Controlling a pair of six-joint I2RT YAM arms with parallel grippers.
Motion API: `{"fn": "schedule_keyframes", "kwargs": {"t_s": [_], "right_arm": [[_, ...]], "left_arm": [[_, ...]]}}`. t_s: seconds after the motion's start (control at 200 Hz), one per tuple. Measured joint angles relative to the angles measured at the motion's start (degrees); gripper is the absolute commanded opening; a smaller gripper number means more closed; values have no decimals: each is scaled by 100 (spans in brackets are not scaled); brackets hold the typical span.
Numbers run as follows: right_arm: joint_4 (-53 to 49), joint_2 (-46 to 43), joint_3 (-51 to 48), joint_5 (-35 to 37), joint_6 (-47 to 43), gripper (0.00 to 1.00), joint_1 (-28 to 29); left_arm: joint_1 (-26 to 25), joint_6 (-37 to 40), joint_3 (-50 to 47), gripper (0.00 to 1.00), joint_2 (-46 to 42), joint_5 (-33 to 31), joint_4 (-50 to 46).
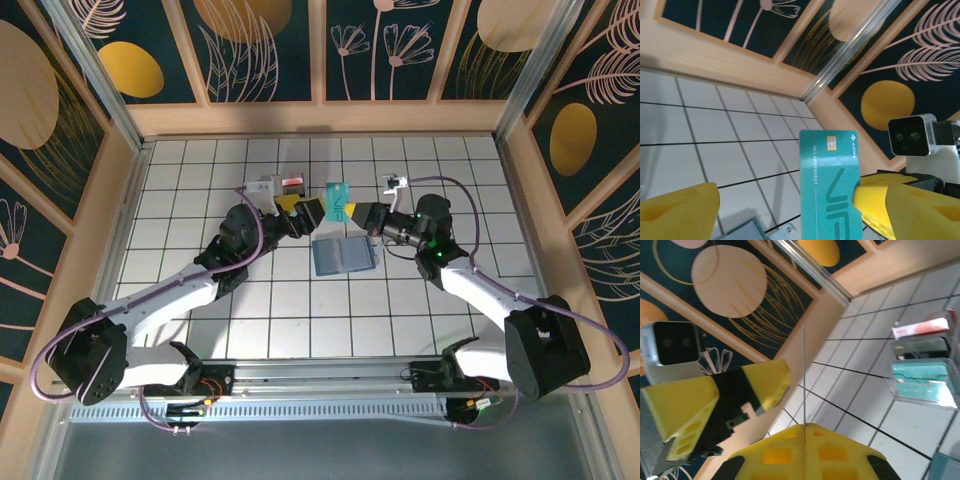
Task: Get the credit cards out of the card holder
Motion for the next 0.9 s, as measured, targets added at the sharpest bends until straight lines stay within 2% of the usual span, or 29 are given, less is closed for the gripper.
{"fn": "schedule_keyframes", "kwargs": {"t_s": [0.2, 0.325, 0.546, 0.871, 0.901], "right_arm": [[573, 39, 0, -214, 415, 0, -2], [695, 39, 0, -293, 562, 0, -4], [929, 42, 0, -382, 778, 0, -4], [1279, 111, 0, -507, 1054, 0, -48], [1281, 122, 0, -511, 1058, 0, -72]], "left_arm": [[0, -17, 7, 85, 195, 444, 323], [0, -11, 46, 74, 293, 702, 457], [0, -17, 94, 49, 415, 1154, 772], [42, 118, 330, 0, 463, 1534, 850], [42, 155, 356, 0, 461, 1547, 837]]}}
